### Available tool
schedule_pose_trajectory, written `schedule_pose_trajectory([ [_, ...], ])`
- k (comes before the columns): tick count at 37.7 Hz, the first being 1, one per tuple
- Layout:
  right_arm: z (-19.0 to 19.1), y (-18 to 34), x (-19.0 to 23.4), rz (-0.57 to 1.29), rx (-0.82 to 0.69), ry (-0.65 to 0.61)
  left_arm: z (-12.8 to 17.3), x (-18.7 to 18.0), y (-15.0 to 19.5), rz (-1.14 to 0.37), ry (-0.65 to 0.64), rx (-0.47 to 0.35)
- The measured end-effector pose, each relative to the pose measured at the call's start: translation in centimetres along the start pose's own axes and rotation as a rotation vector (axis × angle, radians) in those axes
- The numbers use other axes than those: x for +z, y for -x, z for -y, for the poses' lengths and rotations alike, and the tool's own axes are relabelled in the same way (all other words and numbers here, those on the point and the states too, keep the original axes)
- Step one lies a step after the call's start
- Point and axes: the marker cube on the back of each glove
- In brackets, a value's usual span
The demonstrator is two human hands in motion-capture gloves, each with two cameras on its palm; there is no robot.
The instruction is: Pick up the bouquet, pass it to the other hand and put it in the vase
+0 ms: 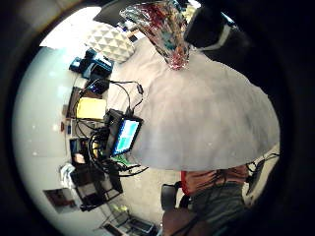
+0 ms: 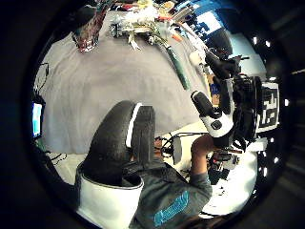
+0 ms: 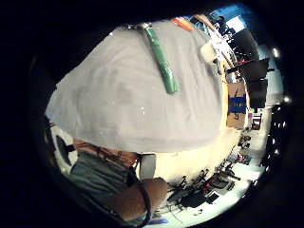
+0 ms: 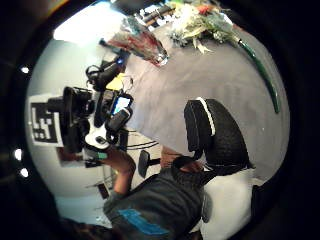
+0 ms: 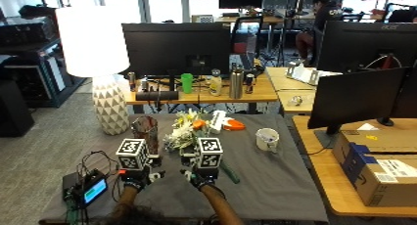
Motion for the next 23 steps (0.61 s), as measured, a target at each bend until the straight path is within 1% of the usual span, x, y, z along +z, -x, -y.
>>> schedule_pose_trajectory([
  [6, -0.8, 0.5, -0.1, 0.003, -0.009, 0.004, 0.1, -0.1, -0.2, 0.012, -0.015, 0.016],
  [11, -1.0, -0.7, -0.2, 0.009, -0.001, -0.016, -0.3, -0.3, -0.2, 0.013, -0.026, 0.022],
  [17, -0.7, -5.0, -0.1, -0.014, 0.041, -0.038, -0.5, 0.0, 0.3, -0.01, -0.049, 0.022],
  [23, 0.8, -10.6, 0.4, -0.017, 0.098, -0.123, -0.4, 0.4, 0.7, -0.018, -0.061, 0.016],
])
